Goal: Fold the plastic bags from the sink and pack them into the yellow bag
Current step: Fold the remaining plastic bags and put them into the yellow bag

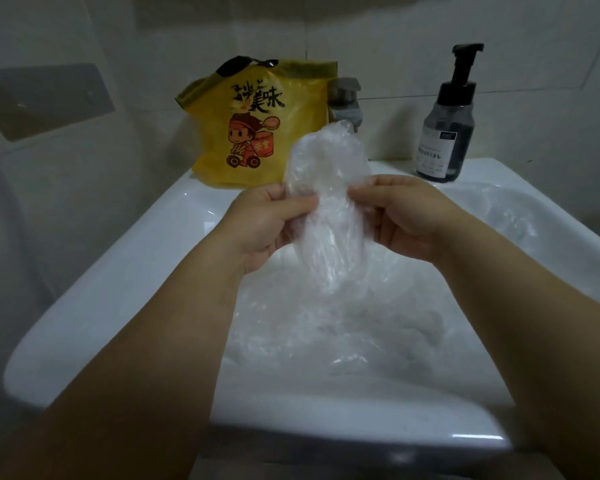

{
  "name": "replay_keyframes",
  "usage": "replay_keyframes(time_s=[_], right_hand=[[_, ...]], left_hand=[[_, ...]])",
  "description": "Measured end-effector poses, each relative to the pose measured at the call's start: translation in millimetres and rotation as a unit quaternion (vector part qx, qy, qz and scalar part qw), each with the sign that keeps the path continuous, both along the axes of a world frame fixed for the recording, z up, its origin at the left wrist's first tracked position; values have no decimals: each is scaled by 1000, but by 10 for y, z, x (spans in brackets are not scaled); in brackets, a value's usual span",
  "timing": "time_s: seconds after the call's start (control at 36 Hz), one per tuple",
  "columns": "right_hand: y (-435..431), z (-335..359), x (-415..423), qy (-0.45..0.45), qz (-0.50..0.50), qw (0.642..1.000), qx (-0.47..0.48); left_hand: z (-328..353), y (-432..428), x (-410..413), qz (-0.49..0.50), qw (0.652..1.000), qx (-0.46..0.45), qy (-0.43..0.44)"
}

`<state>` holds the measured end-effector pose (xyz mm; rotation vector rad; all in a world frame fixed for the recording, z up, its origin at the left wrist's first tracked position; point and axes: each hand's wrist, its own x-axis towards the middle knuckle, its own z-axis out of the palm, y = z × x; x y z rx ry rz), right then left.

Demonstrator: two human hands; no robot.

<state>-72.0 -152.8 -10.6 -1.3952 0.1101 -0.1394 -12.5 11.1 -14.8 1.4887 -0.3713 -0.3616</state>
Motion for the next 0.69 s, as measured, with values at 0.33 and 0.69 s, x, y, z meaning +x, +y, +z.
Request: replay_keyframes(time_s=[0.33, 0.69], right_hand=[[145, 63, -93, 4, 15, 1000, -9], [304, 2, -218, -152, 34, 841, -519]], left_hand=[[18, 48, 66, -11, 996, -18, 91], [-21, 123, 157, 45, 976, -11, 211]])
